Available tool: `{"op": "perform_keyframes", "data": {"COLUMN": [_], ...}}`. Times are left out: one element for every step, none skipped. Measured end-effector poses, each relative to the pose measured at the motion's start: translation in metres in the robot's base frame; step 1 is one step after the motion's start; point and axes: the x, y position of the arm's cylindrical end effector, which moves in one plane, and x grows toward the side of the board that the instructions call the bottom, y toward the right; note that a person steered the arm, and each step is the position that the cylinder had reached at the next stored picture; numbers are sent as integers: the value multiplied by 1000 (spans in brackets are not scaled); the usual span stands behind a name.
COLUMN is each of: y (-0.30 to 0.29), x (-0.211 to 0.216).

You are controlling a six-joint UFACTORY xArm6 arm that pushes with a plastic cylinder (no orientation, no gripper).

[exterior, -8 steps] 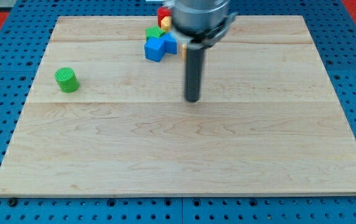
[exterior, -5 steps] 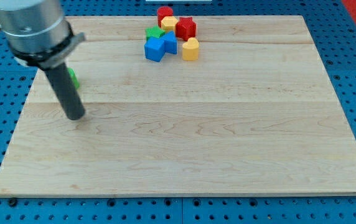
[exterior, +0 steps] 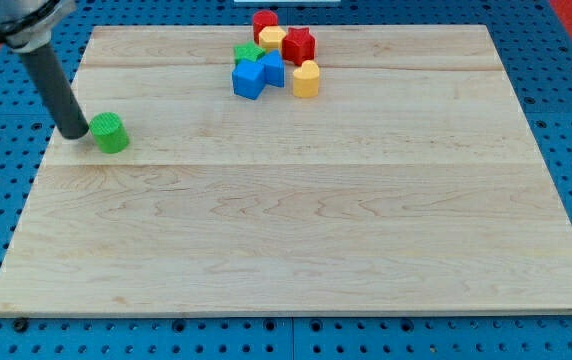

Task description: Push the green circle below to the blue cube

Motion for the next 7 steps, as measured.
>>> {"op": "perform_keyframes", "data": {"y": [55, 98, 172, 131, 110, 194, 209], "x": [-11, -57, -56, -42, 11, 23, -16]}}
